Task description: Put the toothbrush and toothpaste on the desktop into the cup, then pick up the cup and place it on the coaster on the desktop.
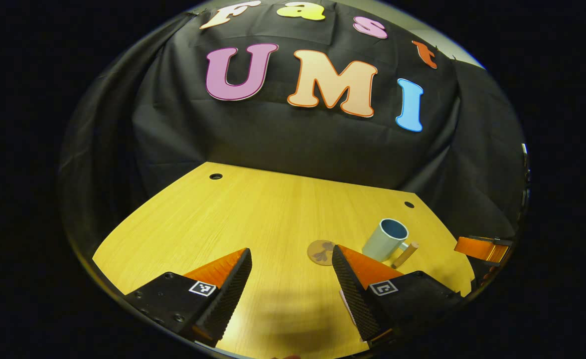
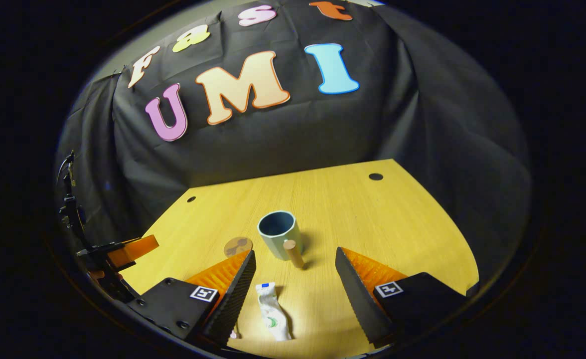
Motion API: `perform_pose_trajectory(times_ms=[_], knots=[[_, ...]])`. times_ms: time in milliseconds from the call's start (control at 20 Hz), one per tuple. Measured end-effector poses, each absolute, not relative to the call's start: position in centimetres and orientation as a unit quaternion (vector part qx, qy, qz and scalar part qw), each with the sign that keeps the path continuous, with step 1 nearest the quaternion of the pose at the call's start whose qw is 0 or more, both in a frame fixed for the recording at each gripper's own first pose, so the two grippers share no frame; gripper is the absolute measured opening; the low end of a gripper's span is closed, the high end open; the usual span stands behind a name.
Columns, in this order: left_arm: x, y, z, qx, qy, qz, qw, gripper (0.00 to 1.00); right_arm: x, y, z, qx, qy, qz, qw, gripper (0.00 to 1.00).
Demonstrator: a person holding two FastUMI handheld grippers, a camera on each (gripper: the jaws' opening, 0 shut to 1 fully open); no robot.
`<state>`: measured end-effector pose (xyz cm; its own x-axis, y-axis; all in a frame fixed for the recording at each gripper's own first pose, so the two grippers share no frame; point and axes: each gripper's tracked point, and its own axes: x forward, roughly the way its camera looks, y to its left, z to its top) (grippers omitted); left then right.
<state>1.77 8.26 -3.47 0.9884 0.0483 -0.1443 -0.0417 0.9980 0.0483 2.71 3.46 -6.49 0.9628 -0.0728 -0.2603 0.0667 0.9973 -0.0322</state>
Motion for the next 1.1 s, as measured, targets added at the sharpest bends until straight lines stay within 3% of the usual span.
perform_pose_trajectory(times_ms=[500,1100], knots=[[0.7,15.6,-6.3,0.017,0.129,0.087,0.988,0.95,5.1,6.9,-15.0,-0.044,0.313,-0.013,0.949,0.98],[0.5,20.4,-8.9,-0.001,0.181,0.104,0.978,0.95,5.0,7.2,-22.3,-0.116,0.495,-0.05,0.86,0.99]])
